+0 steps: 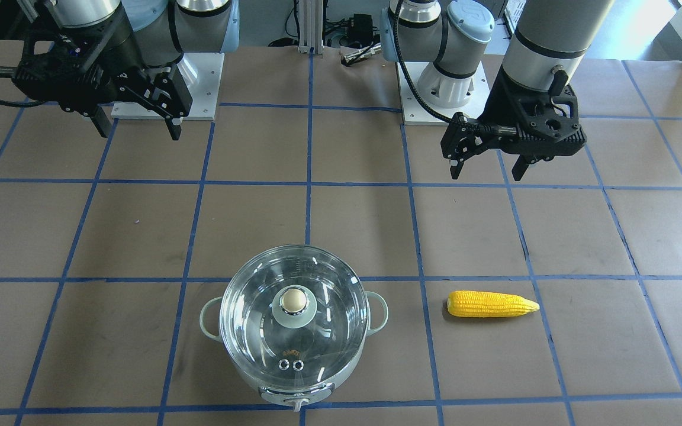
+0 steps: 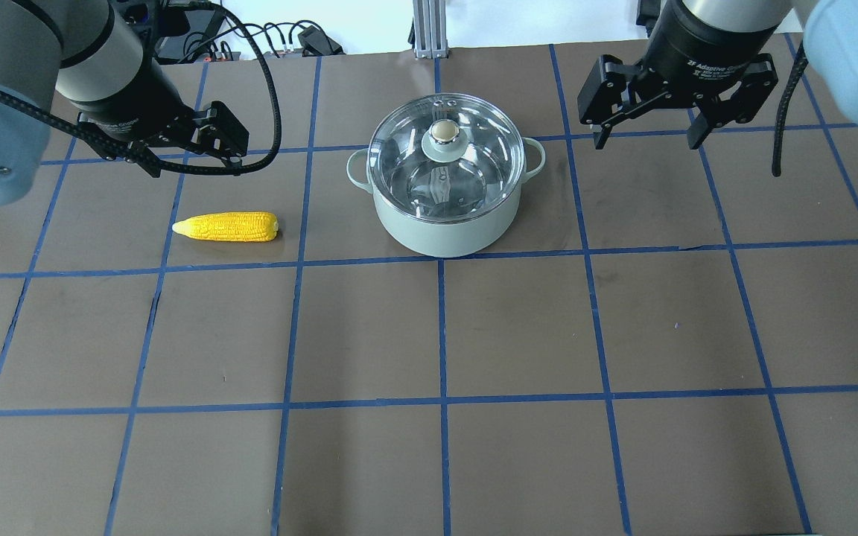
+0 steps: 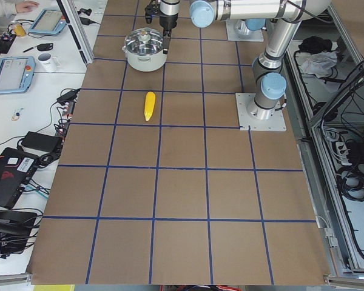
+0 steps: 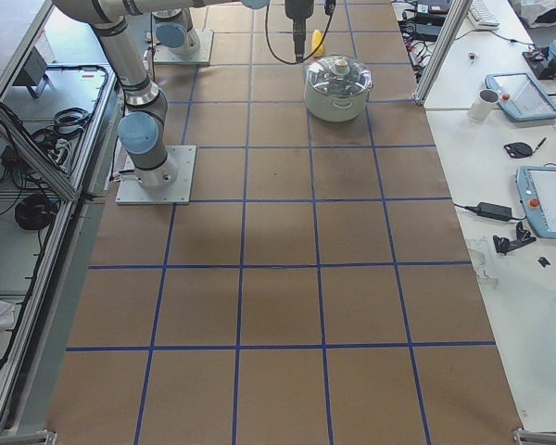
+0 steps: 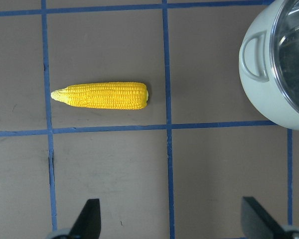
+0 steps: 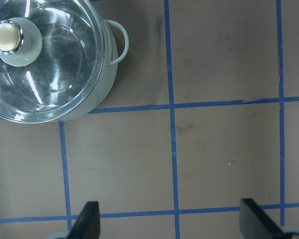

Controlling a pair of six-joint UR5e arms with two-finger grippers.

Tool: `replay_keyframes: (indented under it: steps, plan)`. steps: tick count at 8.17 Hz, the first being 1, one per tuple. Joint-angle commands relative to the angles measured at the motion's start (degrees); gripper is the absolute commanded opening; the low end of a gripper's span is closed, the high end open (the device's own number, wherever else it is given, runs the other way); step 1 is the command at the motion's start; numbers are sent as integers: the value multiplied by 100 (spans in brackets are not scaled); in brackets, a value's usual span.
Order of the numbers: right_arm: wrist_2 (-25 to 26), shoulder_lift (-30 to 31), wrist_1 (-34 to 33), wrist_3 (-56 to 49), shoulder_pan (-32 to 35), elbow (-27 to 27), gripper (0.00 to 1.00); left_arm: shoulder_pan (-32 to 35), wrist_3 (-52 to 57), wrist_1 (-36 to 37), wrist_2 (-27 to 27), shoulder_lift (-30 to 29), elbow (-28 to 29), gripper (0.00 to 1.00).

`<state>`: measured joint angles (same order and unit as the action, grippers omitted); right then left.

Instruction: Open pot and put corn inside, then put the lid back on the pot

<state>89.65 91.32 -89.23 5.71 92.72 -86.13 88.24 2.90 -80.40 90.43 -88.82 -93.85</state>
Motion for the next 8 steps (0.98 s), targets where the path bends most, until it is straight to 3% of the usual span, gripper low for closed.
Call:
replay_keyframes:
  steps: [1, 4, 8]
  plan:
    - [0, 0, -6, 0, 0, 0, 100, 0, 0, -2, 18, 5, 16, 100]
    - [0, 0, 3, 0, 0, 0, 100, -43, 340, 24, -69, -135, 16, 100]
    - [0, -35, -15, 0, 18, 0, 100, -648, 2640, 164, -209, -310, -19, 100]
